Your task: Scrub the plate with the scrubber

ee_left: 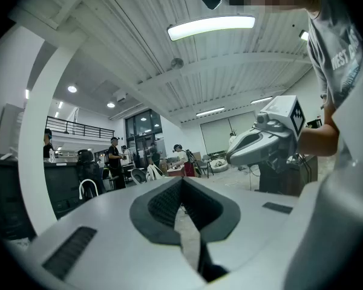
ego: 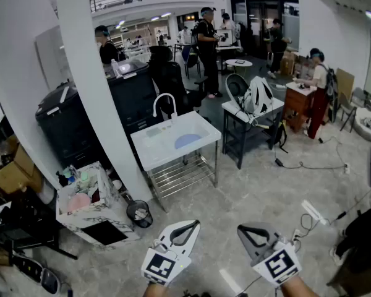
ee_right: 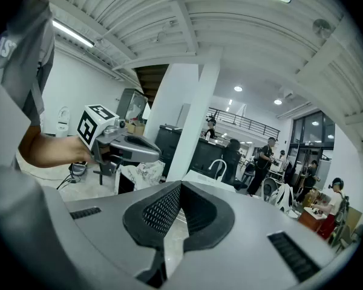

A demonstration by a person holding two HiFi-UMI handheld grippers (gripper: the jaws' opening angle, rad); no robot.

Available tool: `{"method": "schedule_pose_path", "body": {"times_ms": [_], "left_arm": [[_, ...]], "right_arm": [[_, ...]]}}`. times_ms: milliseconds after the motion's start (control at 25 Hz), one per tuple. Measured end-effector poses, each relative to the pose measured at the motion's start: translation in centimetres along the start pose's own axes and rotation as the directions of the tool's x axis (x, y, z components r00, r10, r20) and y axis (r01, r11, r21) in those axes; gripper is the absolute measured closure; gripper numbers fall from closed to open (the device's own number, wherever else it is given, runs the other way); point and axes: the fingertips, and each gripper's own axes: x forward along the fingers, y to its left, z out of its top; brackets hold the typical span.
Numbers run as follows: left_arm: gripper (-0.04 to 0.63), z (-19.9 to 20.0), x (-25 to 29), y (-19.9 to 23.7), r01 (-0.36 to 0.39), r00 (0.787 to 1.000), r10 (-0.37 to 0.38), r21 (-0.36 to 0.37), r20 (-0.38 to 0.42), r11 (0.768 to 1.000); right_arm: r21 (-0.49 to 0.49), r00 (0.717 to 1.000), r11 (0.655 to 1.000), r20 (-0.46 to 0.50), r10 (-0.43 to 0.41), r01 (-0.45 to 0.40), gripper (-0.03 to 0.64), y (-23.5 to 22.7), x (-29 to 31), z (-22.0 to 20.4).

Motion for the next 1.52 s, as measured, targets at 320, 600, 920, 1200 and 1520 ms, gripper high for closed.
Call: {"method": "schedule_pose_path", "body": {"times_ms": [320, 600, 920, 1200, 1520], "left_arm": [[0.594, -0.3, 0.7, 1.1, 0.009, 1.000, -0.009, 0.002, 0.002, 1.000], [0.594, -1.2, 0.9, 2.7, 0.018, 1.000, -0.018, -0.003, 0.002, 1.000], [0.594, -2.0, 1.3, 4.3, 0.038, 0.999, -0.038, -0.002, 0.003, 0.999], [0.594, -1.9, 2.9, 5.4, 0.039, 0.999, -0.039, -0.004, -0.001, 0.999], [0.594, -2.8, 7.4, 7.6, 0.019, 0.999, -0.018, 0.009, -0.051, 1.000]], "right_arm": [[0.004, 1.000, 1.000, -0.008, -0.006, 0.006, 0.588, -0.5, 1.3, -0.2], [0.028, 1.000, 0.999, 0.003, -0.024, 0.024, 0.588, -0.7, 3.1, -0.4], [0.057, 0.997, 0.996, 0.031, -0.064, 0.062, 0.588, -1.7, 4.5, -0.1], [0.051, 0.996, 0.996, 0.038, -0.076, 0.074, 0.588, -4.3, 5.6, 0.2], [0.074, 0.995, 0.995, 0.072, -0.067, 0.062, 0.586, -10.0, 8.8, -1.4]]}}
